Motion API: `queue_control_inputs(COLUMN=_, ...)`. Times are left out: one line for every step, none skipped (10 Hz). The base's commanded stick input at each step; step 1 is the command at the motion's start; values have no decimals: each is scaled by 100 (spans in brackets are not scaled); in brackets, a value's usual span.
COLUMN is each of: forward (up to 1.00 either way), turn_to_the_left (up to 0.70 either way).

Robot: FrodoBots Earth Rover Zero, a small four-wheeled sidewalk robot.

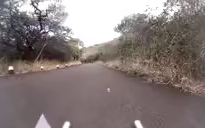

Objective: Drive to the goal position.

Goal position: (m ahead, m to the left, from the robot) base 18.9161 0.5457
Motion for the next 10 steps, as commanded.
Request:
queue_control_inputs(forward=50, turn_to_the_left=0)
queue_control_inputs(forward=50, turn_to_the_left=0)
queue_control_inputs(forward=50, turn_to_the_left=0)
queue_control_inputs(forward=50, turn_to_the_left=0)
queue_control_inputs(forward=50, turn_to_the_left=0)
queue_control_inputs(forward=50, turn_to_the_left=0)
queue_control_inputs(forward=50, turn_to_the_left=0)
queue_control_inputs(forward=50, turn_to_the_left=0)
queue_control_inputs(forward=50, turn_to_the_left=0)
queue_control_inputs(forward=50, turn_to_the_left=0)
